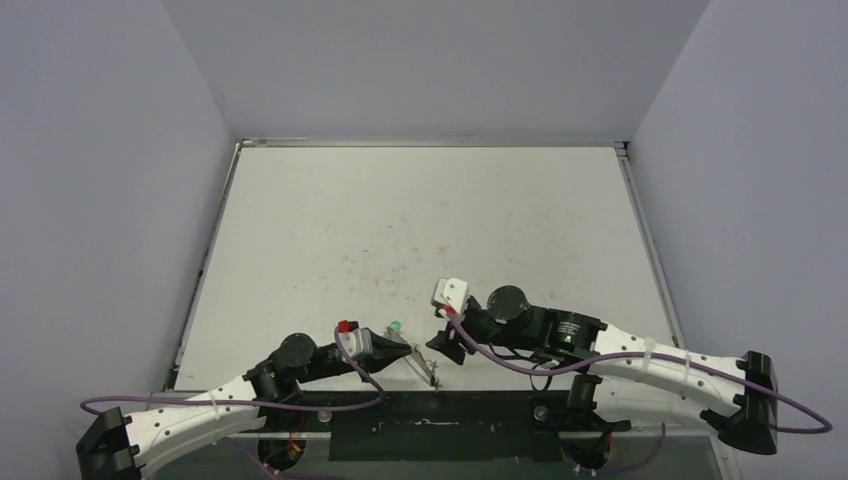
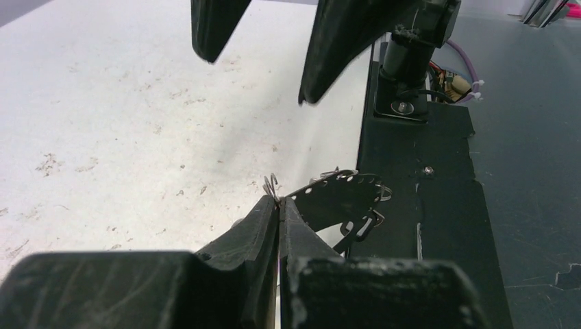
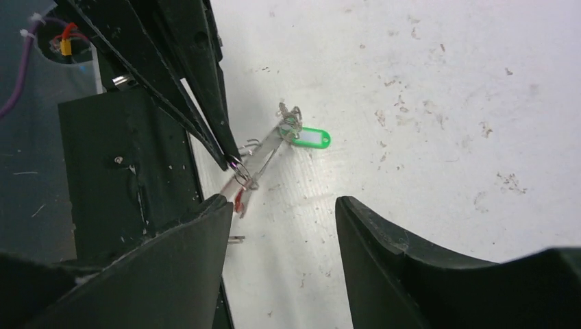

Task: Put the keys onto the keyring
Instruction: Adjust the key on the keyring.

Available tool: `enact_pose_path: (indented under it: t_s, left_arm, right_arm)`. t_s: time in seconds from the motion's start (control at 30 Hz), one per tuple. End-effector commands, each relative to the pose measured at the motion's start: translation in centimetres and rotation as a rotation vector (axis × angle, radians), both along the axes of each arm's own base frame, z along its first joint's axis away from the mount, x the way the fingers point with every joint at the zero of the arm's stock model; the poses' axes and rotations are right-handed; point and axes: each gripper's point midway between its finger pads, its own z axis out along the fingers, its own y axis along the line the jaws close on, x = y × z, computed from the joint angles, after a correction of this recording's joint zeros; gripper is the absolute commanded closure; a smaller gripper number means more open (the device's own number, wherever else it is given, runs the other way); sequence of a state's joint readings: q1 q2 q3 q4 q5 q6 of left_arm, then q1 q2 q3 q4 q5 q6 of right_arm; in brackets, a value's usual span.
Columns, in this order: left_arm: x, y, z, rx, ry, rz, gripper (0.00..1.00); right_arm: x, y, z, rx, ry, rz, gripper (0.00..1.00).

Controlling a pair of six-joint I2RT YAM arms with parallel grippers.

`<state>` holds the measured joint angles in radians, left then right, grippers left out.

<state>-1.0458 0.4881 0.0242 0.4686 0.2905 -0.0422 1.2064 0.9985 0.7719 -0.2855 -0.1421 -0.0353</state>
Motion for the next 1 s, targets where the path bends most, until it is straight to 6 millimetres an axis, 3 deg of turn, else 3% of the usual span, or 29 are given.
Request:
enact_pose_path:
  t_s: [0.0,0.13,0.37,0.73,0.97]
  left_arm:
    - [-0.6,0.1,3.2,-0.128,-0.086,-0.025,1.0]
    - [-1.5,0.3,3.5,-0.159,-0.126,-0.066,1.0]
    - [-2.8,0.2,4.2,-0.19,-0.17,-0.142,1.0]
    - [-3.1,-0.1,4.4,-0.195,-0.175,-0.166,1.0]
    - [-3.2,0.0,4.6,-0.198,-0.179,-0.169,1.0]
  right_arm:
    - [-0.4,0.5,4.4,0.292,-0.094,0.124,0.42]
    - [-1.5,0.3,4.1,0.363,-0.155,0.206,0.44]
    - [-3.1,1.9,4.0,0.419,-0.153,0.336,0.53]
    - [-2.9,3.6,2.3,0.411,-0.133,0.385,0.66]
    - [-2.5,2.7,1.8,0.412,-0.12,0.378,0.66]
